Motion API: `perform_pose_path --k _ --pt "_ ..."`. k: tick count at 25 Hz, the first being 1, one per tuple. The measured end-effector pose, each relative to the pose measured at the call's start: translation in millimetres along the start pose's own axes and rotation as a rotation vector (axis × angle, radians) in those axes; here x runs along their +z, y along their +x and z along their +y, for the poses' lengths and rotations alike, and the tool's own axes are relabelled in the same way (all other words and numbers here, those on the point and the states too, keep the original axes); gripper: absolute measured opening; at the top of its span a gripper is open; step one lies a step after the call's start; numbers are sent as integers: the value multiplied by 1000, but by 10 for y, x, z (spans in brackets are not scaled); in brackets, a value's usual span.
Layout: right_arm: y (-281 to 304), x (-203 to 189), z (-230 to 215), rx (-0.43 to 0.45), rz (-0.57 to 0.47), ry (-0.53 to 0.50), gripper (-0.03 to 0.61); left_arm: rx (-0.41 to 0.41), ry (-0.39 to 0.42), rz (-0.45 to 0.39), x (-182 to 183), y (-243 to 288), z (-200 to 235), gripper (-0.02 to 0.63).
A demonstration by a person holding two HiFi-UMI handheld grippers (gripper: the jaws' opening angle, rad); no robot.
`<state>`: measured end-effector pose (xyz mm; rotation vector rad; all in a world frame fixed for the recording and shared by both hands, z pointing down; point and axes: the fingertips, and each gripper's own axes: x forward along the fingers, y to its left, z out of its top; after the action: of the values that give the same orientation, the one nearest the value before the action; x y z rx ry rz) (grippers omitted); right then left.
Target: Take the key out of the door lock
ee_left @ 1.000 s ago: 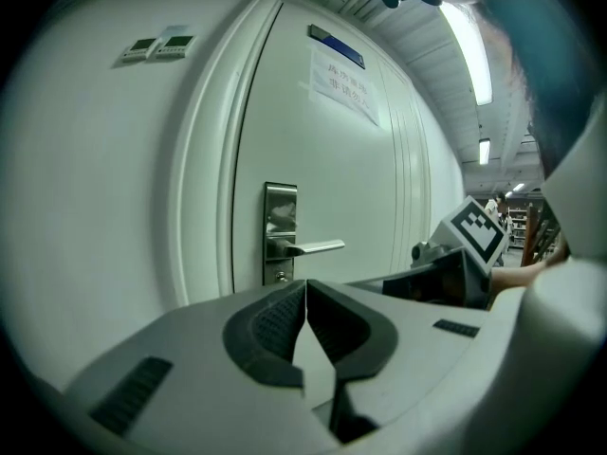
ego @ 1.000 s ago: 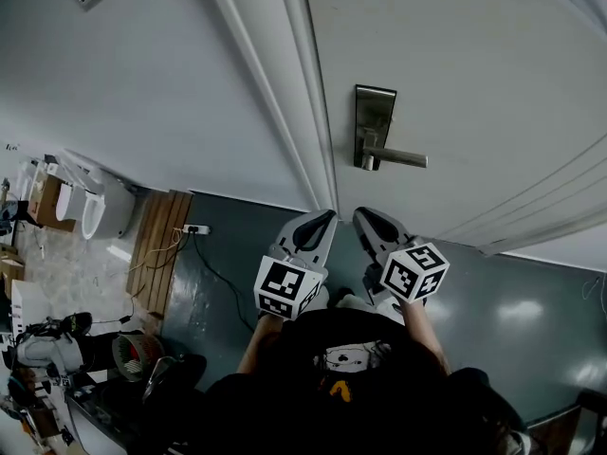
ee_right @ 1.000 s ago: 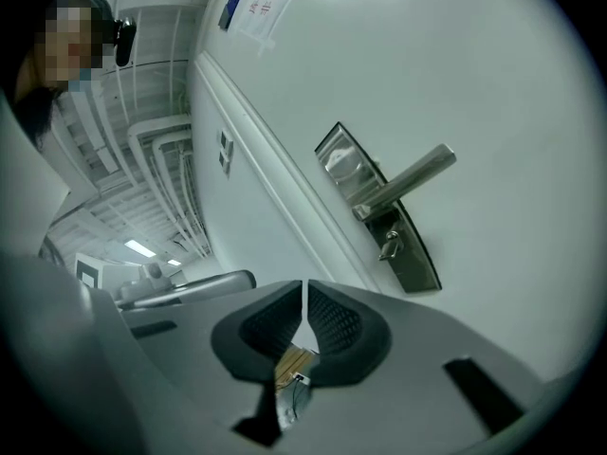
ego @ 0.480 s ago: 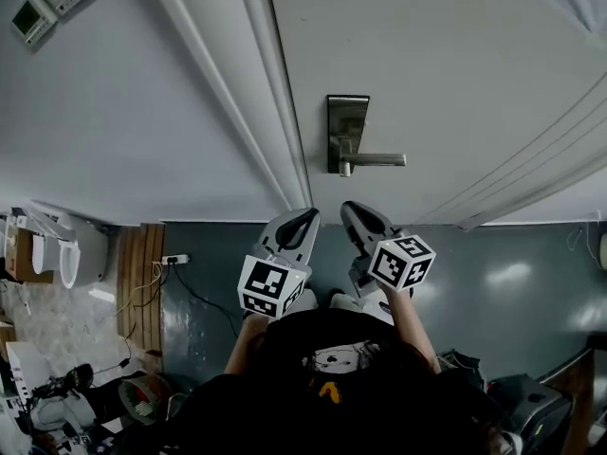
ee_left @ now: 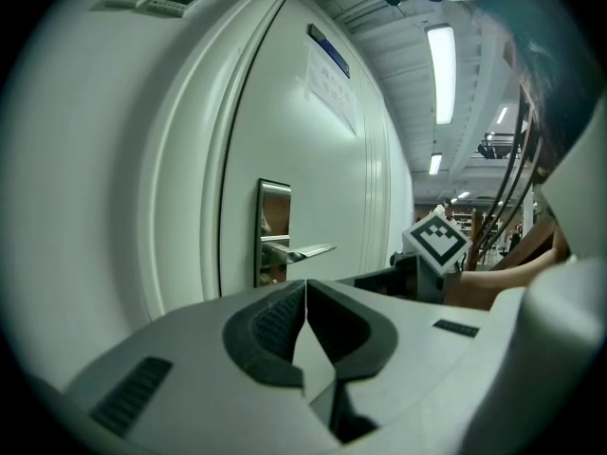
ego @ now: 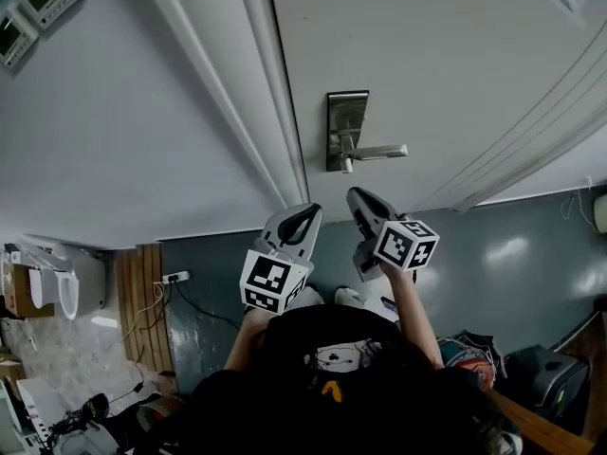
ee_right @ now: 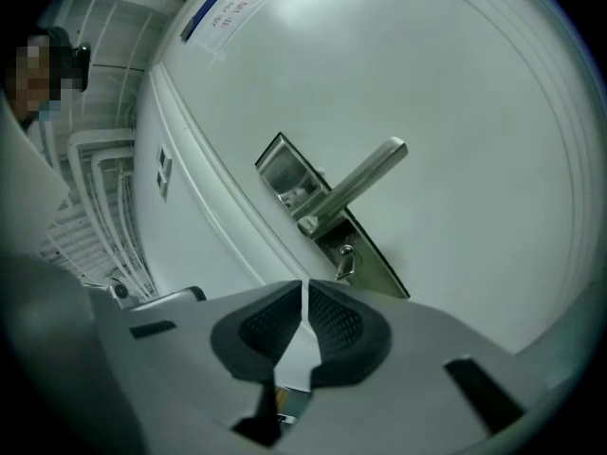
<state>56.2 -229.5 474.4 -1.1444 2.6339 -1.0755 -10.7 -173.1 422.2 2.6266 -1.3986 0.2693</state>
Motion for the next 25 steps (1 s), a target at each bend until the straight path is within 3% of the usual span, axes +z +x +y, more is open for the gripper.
perform_pose_path --k 6,9,17,23,25 --pt "119 -14 -54 -38 -26 37 16 -56 21 4 -27 -46 48 9" --pt "194 -22 -116 -46 -34 72 75 -80 28 0 -26 -58 72 9" --pt "376 61 -351 -94 -94 220 93 -134 45 -10 -13 -71 91 9" --pt "365 76 -364 -61 -133 309 99 -144 42 -8 -43 -106 160 9" --pt "362 69 -359 -63 -138 324 132 -144 41 -10 -44 -111 189 9"
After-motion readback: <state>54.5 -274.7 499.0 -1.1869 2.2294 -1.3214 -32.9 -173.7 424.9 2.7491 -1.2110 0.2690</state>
